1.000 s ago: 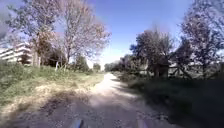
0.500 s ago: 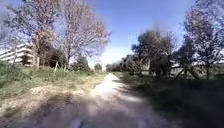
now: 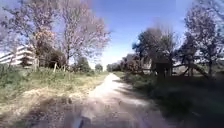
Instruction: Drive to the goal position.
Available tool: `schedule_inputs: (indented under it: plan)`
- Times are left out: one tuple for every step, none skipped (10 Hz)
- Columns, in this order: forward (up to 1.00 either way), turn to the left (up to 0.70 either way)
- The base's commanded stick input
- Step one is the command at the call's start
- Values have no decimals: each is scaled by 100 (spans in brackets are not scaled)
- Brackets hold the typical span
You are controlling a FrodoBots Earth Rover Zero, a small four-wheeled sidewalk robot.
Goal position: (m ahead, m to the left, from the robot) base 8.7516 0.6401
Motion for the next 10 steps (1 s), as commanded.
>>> schedule_inputs:
  plan:
    - [50, 0]
    - [50, 0]
    - [50, 0]
    - [50, 0]
    - [50, 0]
    - [50, 0]
    - [50, 0]
    - [50, 0]
    - [50, 0]
    - [50, 0]
